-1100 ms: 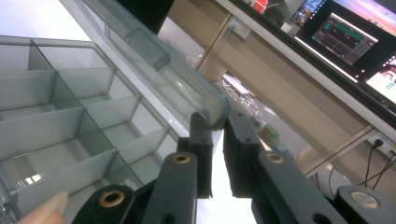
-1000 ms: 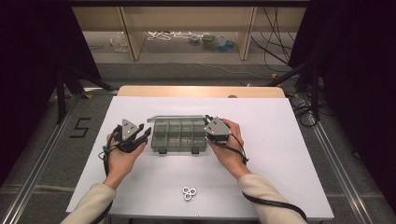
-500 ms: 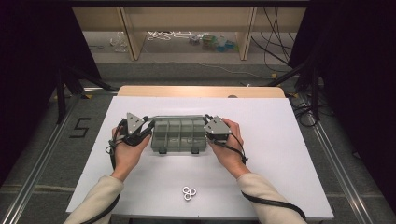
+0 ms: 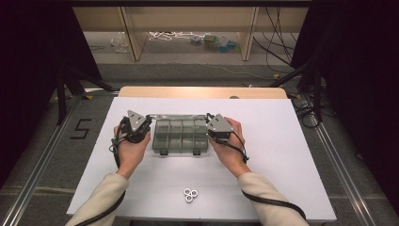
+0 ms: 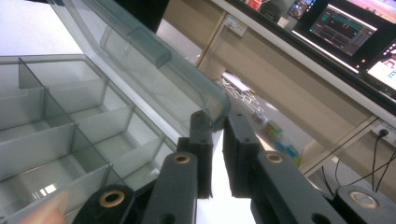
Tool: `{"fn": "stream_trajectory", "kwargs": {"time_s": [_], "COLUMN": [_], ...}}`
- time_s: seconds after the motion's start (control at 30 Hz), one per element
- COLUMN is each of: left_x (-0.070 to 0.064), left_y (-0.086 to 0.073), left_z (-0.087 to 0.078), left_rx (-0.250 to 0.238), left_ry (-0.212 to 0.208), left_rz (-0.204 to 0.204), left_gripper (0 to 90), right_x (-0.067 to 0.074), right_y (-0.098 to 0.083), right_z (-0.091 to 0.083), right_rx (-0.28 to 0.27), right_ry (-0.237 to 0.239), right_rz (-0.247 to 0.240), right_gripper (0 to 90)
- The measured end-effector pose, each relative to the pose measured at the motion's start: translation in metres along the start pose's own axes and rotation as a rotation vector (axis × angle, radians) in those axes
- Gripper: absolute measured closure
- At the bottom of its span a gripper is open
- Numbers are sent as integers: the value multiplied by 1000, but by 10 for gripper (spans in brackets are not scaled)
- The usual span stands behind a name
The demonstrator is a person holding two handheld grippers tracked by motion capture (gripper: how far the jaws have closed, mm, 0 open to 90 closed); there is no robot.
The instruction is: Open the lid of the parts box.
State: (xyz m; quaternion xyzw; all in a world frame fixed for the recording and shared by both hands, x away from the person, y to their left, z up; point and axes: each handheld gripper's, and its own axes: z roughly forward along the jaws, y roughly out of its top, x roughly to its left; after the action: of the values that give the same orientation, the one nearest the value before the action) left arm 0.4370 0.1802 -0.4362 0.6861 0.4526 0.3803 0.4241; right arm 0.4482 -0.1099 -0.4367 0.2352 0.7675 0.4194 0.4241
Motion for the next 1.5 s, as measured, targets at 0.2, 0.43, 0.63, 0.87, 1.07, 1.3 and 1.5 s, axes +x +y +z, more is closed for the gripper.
{"fn": "stream_trajectory", "kwargs": {"time_s": [0.2,0.43,0.63,0.87,1.07,1.3,1.5], "left_x": [1,2,6,11,14,15,19], "left_y": [5,11,16,21,25,27,29], "left_z": [3,8,13,18,24,28,32], "left_rx": [8,17,26,32,29,25,30], "left_ry": [7,16,9,-5,-12,-14,-30], "left_rz": [-16,-28,-37,-44,-43,-53,-64], "left_gripper": [872,875,875,874,871,869,869], "right_x": [-4,-7,-11,-15,-19,-21,-24], "right_y": [2,4,6,9,11,13,14], "right_z": [3,5,9,13,18,21,24], "right_rx": [-3,11,6,18,18,27,27], "right_ry": [-2,16,9,26,17,29,32], "right_rz": [22,67,82,118,139,158,177], "right_gripper": [830,830,830,829,828,827,827]}}
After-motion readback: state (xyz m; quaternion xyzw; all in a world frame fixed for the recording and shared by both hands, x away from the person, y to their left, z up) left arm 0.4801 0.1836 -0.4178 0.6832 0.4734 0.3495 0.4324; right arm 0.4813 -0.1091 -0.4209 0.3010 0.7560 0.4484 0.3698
